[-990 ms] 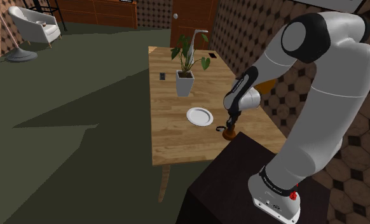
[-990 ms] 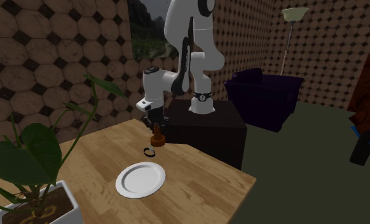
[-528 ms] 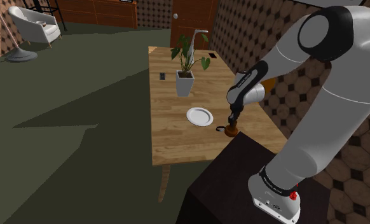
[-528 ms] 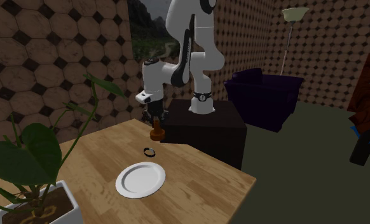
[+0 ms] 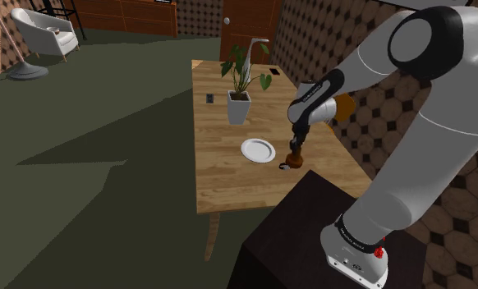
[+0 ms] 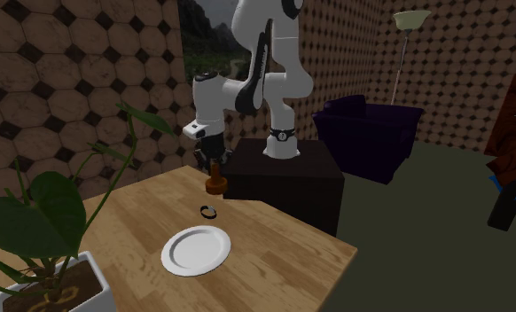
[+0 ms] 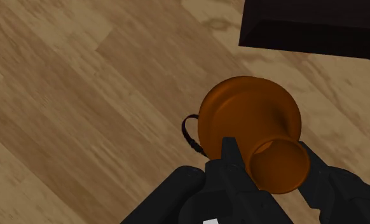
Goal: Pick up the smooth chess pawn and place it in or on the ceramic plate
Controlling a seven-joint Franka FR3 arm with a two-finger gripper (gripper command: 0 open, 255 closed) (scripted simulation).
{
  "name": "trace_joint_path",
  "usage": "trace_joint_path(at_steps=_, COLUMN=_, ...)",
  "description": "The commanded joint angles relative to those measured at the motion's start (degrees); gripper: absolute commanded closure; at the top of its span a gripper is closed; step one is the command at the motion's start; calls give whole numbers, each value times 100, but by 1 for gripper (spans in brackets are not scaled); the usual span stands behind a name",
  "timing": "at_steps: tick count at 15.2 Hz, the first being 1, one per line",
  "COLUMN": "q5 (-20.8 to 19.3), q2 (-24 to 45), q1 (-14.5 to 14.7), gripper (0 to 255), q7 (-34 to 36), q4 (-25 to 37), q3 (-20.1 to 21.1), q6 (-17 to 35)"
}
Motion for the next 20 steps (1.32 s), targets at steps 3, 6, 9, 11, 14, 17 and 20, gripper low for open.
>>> trace_joint_path(at_steps=3, q5=373, q2=528, q1=78, gripper=255, q7=-6, q4=907, q3=225, q6=-422)
trace_joint_path(at_steps=6, q5=566, q2=929, q1=107, gripper=255, q7=28, q4=1632, q3=368, q6=-773)
trace_joint_path(at_steps=9, q5=719, q2=1352, q1=118, gripper=255, q7=74, q4=2407, q3=488, q6=-1147)
trace_joint_path(at_steps=11, q5=804, q2=1649, q1=116, gripper=255, q7=109, q4=2956, q3=559, q6=-1411)
trace_joint_path(at_steps=14, q5=912, q2=2126, q1=98, gripper=255, q7=170, q4=3841, q3=654, q6=-1835)
trace_joint_path(at_steps=17, q5=979, q2=2459, q1=68, gripper=255, q7=193, q4=4265, q3=713, q6=-1932)
trace_joint_path(at_steps=20, q5=1016, q2=2618, q1=46, gripper=255, q7=183, q4=4262, q3=741, q6=-1773)
